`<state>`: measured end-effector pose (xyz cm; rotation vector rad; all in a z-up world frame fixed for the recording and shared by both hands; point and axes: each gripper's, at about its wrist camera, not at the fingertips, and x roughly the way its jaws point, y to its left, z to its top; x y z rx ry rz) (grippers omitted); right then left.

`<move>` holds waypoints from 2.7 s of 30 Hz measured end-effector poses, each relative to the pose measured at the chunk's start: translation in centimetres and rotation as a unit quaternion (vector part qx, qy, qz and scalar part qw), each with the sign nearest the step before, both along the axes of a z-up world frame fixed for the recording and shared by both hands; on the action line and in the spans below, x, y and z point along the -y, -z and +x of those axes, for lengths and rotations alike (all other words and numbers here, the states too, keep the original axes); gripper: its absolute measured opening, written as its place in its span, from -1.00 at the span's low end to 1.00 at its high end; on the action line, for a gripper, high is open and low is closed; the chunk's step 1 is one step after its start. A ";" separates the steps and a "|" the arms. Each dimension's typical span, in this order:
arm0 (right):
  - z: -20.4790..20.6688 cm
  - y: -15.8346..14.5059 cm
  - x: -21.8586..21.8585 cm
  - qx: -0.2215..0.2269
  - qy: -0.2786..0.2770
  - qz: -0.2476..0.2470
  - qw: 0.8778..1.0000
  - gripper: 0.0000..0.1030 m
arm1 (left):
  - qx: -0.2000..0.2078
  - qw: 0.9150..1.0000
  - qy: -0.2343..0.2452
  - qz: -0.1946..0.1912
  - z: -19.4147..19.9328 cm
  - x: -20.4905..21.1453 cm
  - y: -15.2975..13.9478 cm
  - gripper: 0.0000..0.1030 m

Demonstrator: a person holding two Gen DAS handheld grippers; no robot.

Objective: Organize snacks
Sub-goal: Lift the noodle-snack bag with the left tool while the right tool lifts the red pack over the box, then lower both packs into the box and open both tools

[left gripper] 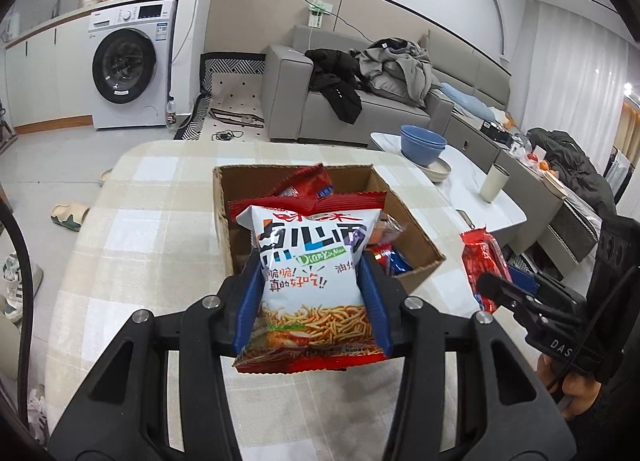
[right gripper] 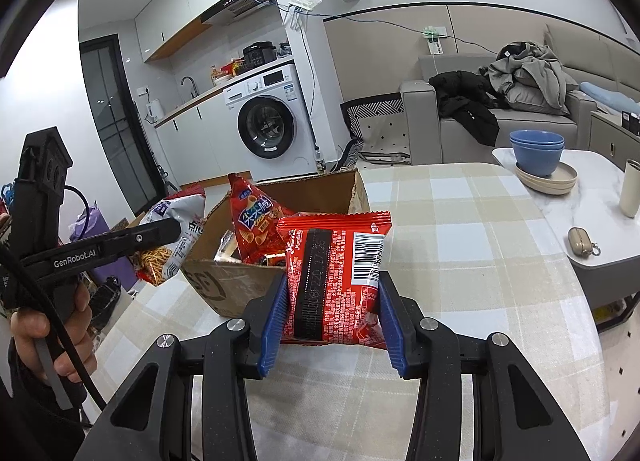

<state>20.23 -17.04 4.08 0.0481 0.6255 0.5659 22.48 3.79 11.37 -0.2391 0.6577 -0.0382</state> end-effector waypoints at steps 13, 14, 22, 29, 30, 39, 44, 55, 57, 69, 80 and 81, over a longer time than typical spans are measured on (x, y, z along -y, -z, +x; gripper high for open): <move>2.8 -1.8 -2.8 0.018 -0.017 -0.010 1.000 -0.16 | 0.003 1.000 -0.026 0.010 3.4 -1.7 0.1 -0.16; 3.0 -1.8 -3.1 0.019 -0.018 -0.010 1.000 -0.16 | 0.003 1.000 -0.028 0.013 3.7 -1.7 0.1 -0.16; 4.6 -2.1 -4.7 0.020 -0.033 -0.005 0.999 -0.16 | 0.000 0.999 -0.029 0.019 4.8 -2.0 0.5 -0.16; 6.1 -2.0 -5.7 0.014 -0.034 -0.005 0.999 -0.16 | -0.001 0.999 -0.030 0.018 5.3 -2.3 0.7 -0.16; 6.2 -2.1 -5.8 0.014 -0.035 -0.005 0.999 -0.16 | -0.002 0.999 -0.030 0.017 5.6 -2.4 0.8 -0.16; 8.1 -1.5 -7.4 0.007 -0.039 -0.015 0.999 -0.15 | -0.008 1.000 -0.024 0.015 7.6 -2.8 1.9 -0.16; 9.2 -1.4 -8.1 0.009 -0.040 -0.015 0.999 -0.15 | -0.016 1.000 -0.016 0.014 8.6 -2.6 2.7 -0.16; 11.6 1.3 -9.8 -0.018 -0.044 -0.041 0.998 -0.15 | -0.029 0.999 0.003 0.026 10.0 -1.5 4.0 -0.16; 11.6 1.6 -10.0 -0.021 -0.047 -0.041 0.998 -0.15 | -0.034 0.999 0.012 0.024 10.3 -1.2 4.4 -0.15; 11.8 2.3 -10.6 -0.018 -0.049 -0.058 0.997 -0.15 | -0.058 0.998 0.001 0.023 11.8 -1.4 6.5 -0.15; 11.2 2.0 -11.0 -0.009 -0.055 -0.077 0.996 -0.04 | -0.065 0.997 0.002 0.028 12.0 -1.5 6.7 -0.13; 11.1 1.9 -10.9 -0.007 -0.054 -0.077 0.996 -0.02 | -0.066 0.997 0.003 0.031 12.0 -1.5 6.6 -0.12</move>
